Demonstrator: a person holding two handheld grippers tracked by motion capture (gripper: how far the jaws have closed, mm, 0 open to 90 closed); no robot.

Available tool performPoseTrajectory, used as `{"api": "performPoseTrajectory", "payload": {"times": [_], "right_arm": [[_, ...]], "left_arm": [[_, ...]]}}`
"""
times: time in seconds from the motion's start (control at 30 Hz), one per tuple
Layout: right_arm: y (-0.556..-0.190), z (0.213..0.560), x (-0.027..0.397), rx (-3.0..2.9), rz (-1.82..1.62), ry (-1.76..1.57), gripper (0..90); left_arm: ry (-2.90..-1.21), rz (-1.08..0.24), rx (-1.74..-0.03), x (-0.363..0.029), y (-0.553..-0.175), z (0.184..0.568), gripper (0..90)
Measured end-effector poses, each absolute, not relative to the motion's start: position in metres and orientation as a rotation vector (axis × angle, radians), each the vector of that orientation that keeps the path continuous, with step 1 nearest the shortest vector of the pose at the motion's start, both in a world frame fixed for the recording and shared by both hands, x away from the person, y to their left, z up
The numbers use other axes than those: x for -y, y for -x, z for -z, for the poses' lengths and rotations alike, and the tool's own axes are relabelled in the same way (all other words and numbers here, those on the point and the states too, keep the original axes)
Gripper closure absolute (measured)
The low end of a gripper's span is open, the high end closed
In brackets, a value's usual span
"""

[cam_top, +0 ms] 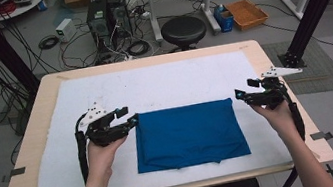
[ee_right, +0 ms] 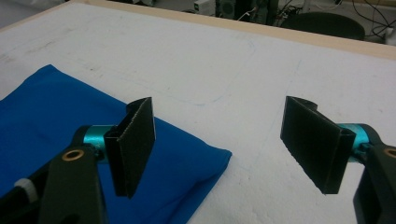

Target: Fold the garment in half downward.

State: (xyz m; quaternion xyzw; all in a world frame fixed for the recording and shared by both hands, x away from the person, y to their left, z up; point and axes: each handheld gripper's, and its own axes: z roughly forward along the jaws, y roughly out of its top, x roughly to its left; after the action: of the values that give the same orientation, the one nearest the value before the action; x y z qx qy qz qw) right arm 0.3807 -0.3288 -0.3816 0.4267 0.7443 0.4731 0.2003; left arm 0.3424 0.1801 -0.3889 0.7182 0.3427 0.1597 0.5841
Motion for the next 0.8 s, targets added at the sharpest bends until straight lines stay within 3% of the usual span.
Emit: {"api": "performPoseTrajectory", "payload": {"times": [0.8], "right_arm": [[-0.3846, 0.3828, 0.3276, -2.072, -1.317, -1.203, 26.4]], "left_arm": [[-1.718, -0.41, -0.818, -0.1762, -0.3423, 0.383, 39.4]]}}
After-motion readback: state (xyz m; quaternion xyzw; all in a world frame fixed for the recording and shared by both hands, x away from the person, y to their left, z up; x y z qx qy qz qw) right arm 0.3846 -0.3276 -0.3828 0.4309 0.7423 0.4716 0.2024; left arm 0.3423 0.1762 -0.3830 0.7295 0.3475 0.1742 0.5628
